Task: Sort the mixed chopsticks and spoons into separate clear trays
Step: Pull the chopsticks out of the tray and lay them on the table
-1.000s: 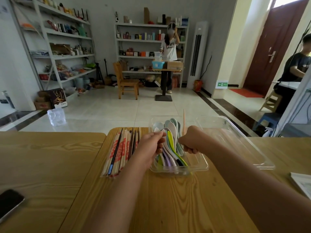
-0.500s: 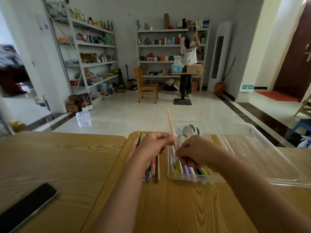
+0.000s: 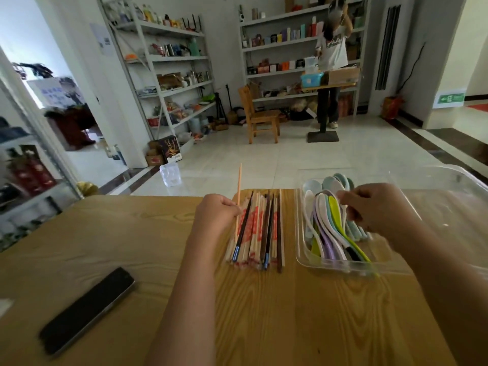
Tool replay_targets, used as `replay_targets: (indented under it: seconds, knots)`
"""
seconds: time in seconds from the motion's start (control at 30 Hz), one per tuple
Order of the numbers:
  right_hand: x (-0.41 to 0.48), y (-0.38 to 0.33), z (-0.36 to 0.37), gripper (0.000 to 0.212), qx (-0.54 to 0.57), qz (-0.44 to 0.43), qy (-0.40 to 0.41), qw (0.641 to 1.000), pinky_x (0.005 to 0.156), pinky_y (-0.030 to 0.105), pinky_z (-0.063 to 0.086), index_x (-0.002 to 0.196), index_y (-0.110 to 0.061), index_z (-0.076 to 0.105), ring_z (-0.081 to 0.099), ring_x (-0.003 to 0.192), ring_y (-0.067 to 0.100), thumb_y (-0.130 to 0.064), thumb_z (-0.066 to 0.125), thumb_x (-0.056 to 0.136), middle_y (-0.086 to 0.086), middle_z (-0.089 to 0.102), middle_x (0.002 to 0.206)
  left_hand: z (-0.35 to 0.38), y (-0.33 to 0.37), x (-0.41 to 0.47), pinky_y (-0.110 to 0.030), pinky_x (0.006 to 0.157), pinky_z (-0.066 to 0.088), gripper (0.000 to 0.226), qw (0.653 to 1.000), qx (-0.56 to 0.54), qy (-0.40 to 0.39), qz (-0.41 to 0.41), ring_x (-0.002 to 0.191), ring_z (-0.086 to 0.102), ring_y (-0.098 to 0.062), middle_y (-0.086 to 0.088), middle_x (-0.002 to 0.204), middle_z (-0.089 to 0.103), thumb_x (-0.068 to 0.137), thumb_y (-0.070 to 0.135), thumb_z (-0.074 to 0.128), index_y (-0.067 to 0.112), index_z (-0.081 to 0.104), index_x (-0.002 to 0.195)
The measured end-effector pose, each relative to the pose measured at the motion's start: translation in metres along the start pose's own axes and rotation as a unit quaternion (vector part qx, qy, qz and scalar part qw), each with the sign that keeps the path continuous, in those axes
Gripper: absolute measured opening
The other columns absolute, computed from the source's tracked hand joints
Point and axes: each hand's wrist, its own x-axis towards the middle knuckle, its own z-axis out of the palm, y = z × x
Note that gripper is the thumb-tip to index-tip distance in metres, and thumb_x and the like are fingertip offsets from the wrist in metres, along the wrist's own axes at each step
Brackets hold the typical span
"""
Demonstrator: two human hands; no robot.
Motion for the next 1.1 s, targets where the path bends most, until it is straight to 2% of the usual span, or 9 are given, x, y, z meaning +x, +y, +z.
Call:
replay_targets:
  seconds: [0.23, 0.33, 0.57, 0.67, 0.73, 0.8, 0.9, 1.0, 1.1]
  knots:
    - [0.007, 0.012, 0.004, 0.035, -0.019, 0.006, -0.007, 1.000, 0.052, 0.030, 0.044, 0.074, -0.005, 0.069, 0.048, 0.048, 0.017, -0.032, 0.061, 0.095, 0.006, 0.062, 0.056, 0.028, -0.021, -0.005, -0.024, 0.057, 0.044, 0.021, 0.990, 0.132, -0.036, -0.034, 0.069, 0.065, -0.015, -0.006, 0.086, 0.073, 0.087, 0.025, 0.072, 0.004, 0.074, 0.089]
    - [0.009, 0.017, 0.002, 0.034, -0.023, 0.000, 0.003, 1.000, 0.050, 0.026, 0.043, 0.071, -0.006, 0.069, 0.047, 0.046, 0.015, -0.030, 0.062, 0.095, 0.006, 0.062, 0.056, 0.032, -0.025, -0.004, -0.026, 0.062, 0.042, 0.019, 0.988, 0.148, -0.031, -0.037, 0.066, 0.059, -0.009, -0.005, 0.088, 0.072, 0.088, 0.025, 0.072, 0.006, 0.074, 0.087]
    - [0.019, 0.028, -0.007, 0.038, -0.018, 0.017, 0.041, 0.999, 0.058, 0.041, 0.053, 0.068, -0.006, 0.067, 0.051, 0.050, 0.024, -0.035, 0.063, 0.093, 0.013, 0.065, 0.058, 0.033, -0.022, -0.004, -0.033, 0.079, 0.050, 0.014, 0.987, 0.152, -0.032, -0.028, 0.078, 0.061, -0.013, 0.002, 0.085, 0.067, 0.087, 0.027, 0.072, 0.014, 0.070, 0.082]
    - [0.015, 0.028, -0.010, 0.040, -0.082, 0.014, 0.079, 0.993, 0.062, 0.044, 0.055, 0.090, -0.002, 0.069, 0.057, 0.059, 0.022, -0.041, 0.060, 0.093, 0.017, 0.069, 0.074, 0.029, -0.010, -0.005, -0.033, 0.076, 0.050, 0.012, 0.992, 0.123, -0.017, -0.003, 0.082, 0.064, -0.016, 0.003, 0.088, 0.068, 0.089, 0.028, 0.070, 0.020, 0.066, 0.081]
    - [0.011, 0.022, -0.002, 0.053, -0.151, 0.034, 0.044, 0.987, 0.059, 0.032, 0.050, 0.115, -0.002, 0.061, 0.059, 0.074, 0.020, -0.049, 0.061, 0.091, 0.010, 0.065, 0.089, 0.027, 0.006, -0.013, -0.032, 0.071, 0.052, 0.012, 0.996, 0.082, -0.013, 0.028, 0.077, 0.065, -0.015, 0.003, 0.086, 0.068, 0.090, 0.028, 0.069, 0.023, 0.064, 0.080]
    - [0.012, 0.019, 0.013, 0.078, -0.208, 0.045, -0.007, 0.977, 0.083, 0.038, 0.053, 0.134, -0.001, 0.047, 0.058, 0.104, 0.027, -0.060, 0.064, 0.084, 0.011, 0.059, 0.115, 0.030, 0.026, -0.025, -0.035, 0.071, 0.058, 0.010, 0.997, 0.042, -0.042, 0.059, 0.072, 0.066, -0.017, 0.001, 0.083, 0.069, 0.091, 0.030, 0.067, 0.025, 0.064, 0.084]
    - [0.024, 0.022, 0.042, 0.115, -0.279, 0.063, -0.060, 0.956, 0.112, 0.050, 0.036, 0.153, -0.002, 0.015, 0.034, 0.138, 0.039, -0.066, 0.069, 0.074, 0.023, 0.034, 0.150, 0.048, 0.050, -0.046, -0.035, 0.077, 0.058, 0.019, 0.984, 0.073, -0.144, 0.075, 0.076, 0.067, -0.014, 0.003, 0.087, 0.067, 0.092, 0.041, 0.064, 0.024, 0.063, 0.100]
    - [0.034, 0.021, 0.059, 0.127, -0.284, 0.112, -0.076, 0.949, 0.116, 0.053, 0.026, 0.154, -0.004, -0.008, 0.018, 0.144, 0.045, -0.062, 0.072, 0.075, 0.029, 0.017, 0.157, 0.067, 0.053, -0.054, -0.040, 0.085, 0.057, 0.048, 0.966, 0.135, -0.201, 0.085, 0.089, 0.066, -0.014, 0.007, 0.106, 0.063, 0.089, 0.045, 0.067, 0.023, 0.054, 0.129]
    - [0.046, 0.022, 0.060, 0.125, -0.317, 0.120, -0.079, 0.938, 0.113, 0.052, 0.029, 0.154, -0.003, -0.007, 0.026, 0.141, 0.046, -0.059, 0.072, 0.075, 0.028, 0.024, 0.154, 0.069, 0.053, -0.055, -0.038, 0.087, 0.056, 0.064, 0.961, 0.160, -0.211, 0.085, 0.096, 0.064, -0.015, 0.001, 0.127, 0.058, 0.087, 0.035, 0.071, 0.024, 0.043, 0.144]
